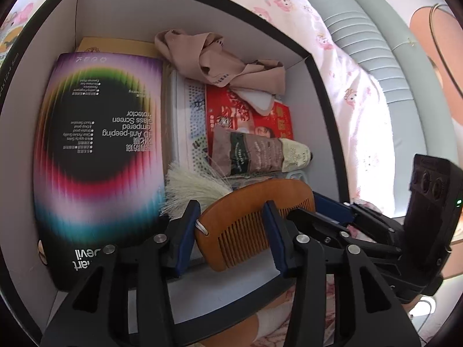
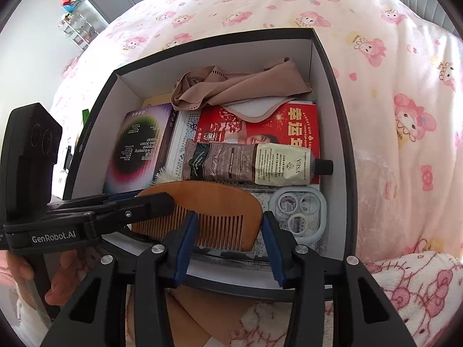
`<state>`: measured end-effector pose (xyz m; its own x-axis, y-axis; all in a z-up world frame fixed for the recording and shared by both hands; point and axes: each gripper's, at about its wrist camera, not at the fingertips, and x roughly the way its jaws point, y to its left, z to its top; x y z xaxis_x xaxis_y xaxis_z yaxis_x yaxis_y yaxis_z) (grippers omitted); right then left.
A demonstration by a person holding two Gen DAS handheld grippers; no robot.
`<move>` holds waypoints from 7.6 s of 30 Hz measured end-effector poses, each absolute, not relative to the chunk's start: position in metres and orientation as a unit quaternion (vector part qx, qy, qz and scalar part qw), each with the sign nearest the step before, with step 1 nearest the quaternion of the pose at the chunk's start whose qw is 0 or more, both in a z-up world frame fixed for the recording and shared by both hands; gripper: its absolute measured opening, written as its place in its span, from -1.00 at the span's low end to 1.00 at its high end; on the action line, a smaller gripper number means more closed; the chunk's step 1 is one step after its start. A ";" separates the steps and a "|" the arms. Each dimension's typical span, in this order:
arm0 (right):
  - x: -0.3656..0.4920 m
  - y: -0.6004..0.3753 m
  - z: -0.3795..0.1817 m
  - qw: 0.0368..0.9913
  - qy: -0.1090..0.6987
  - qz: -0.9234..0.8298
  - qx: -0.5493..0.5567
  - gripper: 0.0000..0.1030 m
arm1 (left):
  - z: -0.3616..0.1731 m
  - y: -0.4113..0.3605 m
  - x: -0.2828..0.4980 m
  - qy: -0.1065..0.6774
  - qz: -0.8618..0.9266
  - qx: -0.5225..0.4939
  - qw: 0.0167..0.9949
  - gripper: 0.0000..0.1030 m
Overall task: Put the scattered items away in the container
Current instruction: 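Lower the comb into the box and open the left gripper, then move the left gripper to the white fluffy plush and grasp it, then carry the white plush over the box with the left gripper, then lower the plush into the box and open the left gripper, then move the left gripper back toward the white smartwatch and green bag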
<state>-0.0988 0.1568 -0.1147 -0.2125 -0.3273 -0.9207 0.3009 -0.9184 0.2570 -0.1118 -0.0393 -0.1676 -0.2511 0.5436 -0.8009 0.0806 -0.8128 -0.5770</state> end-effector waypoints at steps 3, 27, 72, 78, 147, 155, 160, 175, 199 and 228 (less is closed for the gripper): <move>-0.099 0.154 -0.115 0.198 0.003 -0.780 0.594 -0.20 | -0.168 -0.037 -0.112 -0.249 0.746 -0.600 0.147 -0.13; -0.092 0.163 -0.100 0.178 -0.002 -0.805 0.566 -0.20 | -0.156 -0.044 -0.109 -0.262 0.755 -0.575 0.177 -0.12; -0.120 -0.119 -0.078 0.408 0.048 -0.697 0.588 -0.32 | -0.120 -0.341 0.021 -0.367 0.817 -0.426 -0.130 -0.10; -0.138 -0.174 -0.117 0.398 0.072 -0.668 0.625 -0.18 | -0.181 -0.390 0.025 -0.447 0.770 -0.445 -0.094 -0.10; -0.164 0.169 -0.120 0.230 -0.138 -0.765 0.586 -0.54 | -0.158 -0.054 -0.188 -0.293 0.737 -0.579 0.189 -0.26; -0.155 0.173 -0.095 0.206 -0.121 -0.803 0.546 -0.54 | -0.153 -0.074 -0.178 -0.301 0.772 -0.542 0.139 -0.26; -0.160 0.170 -0.097 0.186 -0.106 -0.811 0.545 -0.54 | -0.164 -0.061 -0.185 -0.307 0.763 -0.549 0.150 -0.26; -0.160 0.162 -0.102 0.223 -0.085 -0.796 0.556 -0.54 | -0.155 -0.071 -0.169 -0.311 0.770 -0.539 0.139 -0.26; -0.130 0.167 -0.062 0.167 -0.055 -0.844 0.507 -0.38 | -0.085 -0.032 -0.137 -0.174 0.845 -0.474 0.175 -0.07; -0.019 0.007 0.017 0.298 0.088 -0.851 0.423 -0.22 | -0.003 -0.171 0.032 -0.188 0.904 -0.383 0.034 0.12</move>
